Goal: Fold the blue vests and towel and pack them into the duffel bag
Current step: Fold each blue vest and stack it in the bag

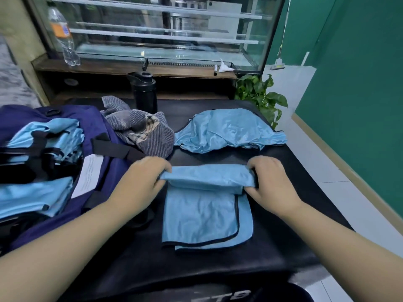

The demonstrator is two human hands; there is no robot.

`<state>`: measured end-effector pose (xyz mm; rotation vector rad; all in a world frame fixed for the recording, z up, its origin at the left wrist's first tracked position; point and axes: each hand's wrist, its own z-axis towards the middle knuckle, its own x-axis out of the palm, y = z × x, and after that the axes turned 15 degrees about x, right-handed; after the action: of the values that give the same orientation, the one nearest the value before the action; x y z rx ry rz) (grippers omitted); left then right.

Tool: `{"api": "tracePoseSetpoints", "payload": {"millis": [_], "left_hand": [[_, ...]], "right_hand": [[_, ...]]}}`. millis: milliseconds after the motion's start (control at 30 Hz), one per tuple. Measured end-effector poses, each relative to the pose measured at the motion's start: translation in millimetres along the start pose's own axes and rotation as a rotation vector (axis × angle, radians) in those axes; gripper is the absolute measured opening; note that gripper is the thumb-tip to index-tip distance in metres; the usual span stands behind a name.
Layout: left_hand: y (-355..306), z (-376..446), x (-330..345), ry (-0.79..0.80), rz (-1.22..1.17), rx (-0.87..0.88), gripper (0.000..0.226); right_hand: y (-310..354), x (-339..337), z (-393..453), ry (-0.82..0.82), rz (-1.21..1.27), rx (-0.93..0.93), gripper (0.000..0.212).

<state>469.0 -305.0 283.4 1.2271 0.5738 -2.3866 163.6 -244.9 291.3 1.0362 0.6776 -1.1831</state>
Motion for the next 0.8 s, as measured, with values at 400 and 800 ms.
{"api": "tracePoseSetpoints", "payload": {"millis": [400, 800], "left_hand": [[-36, -72, 20, 0.399, 0.02, 0.225, 0.023], [-17, 16, 62, 0.554, 0.049, -0.321, 0.033]], "right_hand": [[-14, 13, -95, 0.105, -0.178, -0.214, 0.051], [39, 56, -114, 0.101, 0.019, -0.255, 0.026]]}}
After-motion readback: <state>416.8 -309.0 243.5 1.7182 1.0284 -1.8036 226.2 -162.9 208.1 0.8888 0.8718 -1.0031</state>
